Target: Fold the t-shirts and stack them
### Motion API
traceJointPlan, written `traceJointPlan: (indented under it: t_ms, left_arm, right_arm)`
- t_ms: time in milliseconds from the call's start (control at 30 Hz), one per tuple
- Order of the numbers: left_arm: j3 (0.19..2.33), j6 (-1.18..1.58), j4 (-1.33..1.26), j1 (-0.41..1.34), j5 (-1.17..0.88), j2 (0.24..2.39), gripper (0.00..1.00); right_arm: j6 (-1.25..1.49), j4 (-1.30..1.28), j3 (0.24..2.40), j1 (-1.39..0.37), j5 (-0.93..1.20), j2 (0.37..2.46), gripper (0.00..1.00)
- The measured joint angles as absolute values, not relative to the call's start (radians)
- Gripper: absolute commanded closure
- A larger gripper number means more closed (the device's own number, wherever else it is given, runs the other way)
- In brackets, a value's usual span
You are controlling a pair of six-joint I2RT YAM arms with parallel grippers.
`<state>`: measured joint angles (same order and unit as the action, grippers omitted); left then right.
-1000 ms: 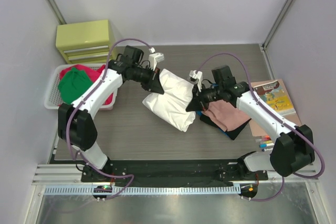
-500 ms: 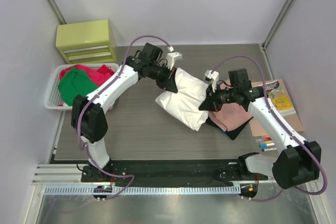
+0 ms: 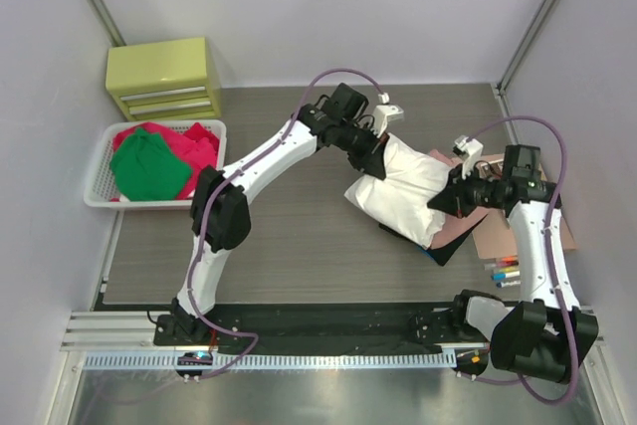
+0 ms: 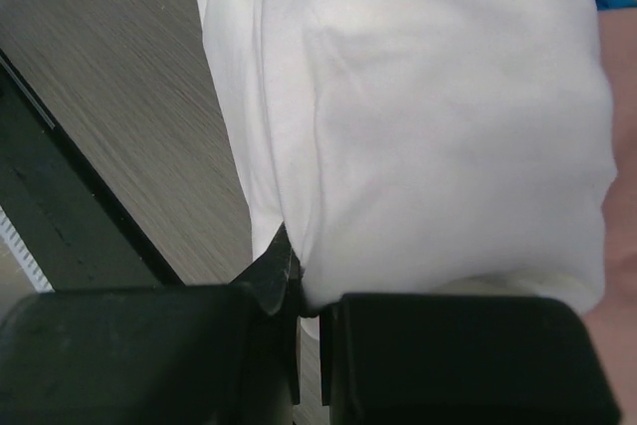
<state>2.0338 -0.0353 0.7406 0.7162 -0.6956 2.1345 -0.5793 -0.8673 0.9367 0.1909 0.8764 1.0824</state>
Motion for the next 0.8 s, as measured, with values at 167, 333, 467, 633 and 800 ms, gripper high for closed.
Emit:
traceJointPlan:
  t_ms: [167,333,467,633,800]
  left_arm:
    - [2.142,-0.033,0.750,0.757,-0.697,2.191,1.00]
    - [2.311,-0.024,0.768,0.775,-0.721,2.283,1.00]
    - [2.392,-0.009,0.776,0.782,-0.735,2.365,1.00]
    - [2.418,-0.002,0.775,0.797,-0.745,2.421,1.00]
    - [2.454,-0.002,0.765,0.806,-0.748,2.451,1.00]
  right_arm:
    - [-0.687,-0.977,0.937,0.350,0.937,1.070,0.99]
    - [-0.802,-1.073,0.947,0.470,0.994,1.079,0.99]
    - [-0.862,-1.109,0.960,0.514,1.001,1.105,0.99]
    - [-0.921,-1.157,0.970,0.582,1.008,1.161,0.99]
    - [-0.992,-1.201,0.978,0.640,1.019,1.209,0.99]
